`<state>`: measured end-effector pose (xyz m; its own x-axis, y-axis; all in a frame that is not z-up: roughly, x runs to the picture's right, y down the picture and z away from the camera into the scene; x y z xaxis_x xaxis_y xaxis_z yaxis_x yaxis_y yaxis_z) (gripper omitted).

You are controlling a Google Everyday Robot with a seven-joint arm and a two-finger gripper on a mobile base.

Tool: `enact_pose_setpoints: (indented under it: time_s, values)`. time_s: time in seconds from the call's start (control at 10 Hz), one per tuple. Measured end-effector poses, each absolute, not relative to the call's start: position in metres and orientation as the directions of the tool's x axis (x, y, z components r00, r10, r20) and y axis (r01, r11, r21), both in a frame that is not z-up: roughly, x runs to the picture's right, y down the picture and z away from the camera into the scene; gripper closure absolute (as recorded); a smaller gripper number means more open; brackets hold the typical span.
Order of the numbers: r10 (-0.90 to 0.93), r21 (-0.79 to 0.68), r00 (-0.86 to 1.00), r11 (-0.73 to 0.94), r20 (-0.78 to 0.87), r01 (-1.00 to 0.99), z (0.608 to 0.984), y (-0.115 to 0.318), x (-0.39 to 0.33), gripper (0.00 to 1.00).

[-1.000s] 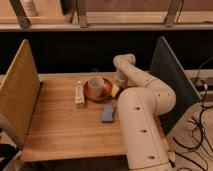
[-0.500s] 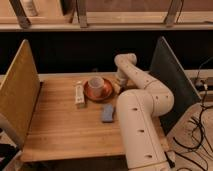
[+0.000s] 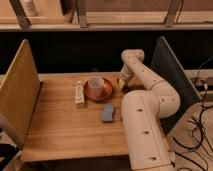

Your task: Place the pepper in the ceramic cup

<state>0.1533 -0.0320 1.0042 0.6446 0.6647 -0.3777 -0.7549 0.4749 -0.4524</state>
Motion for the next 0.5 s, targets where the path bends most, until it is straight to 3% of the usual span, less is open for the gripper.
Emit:
enact_pose_setpoints:
  time_s: [0.5]
  values:
    - [0.793,-0.435,0.584,0.471,-0.173,-0.768,0.946,-0.127,0.173,1.00]
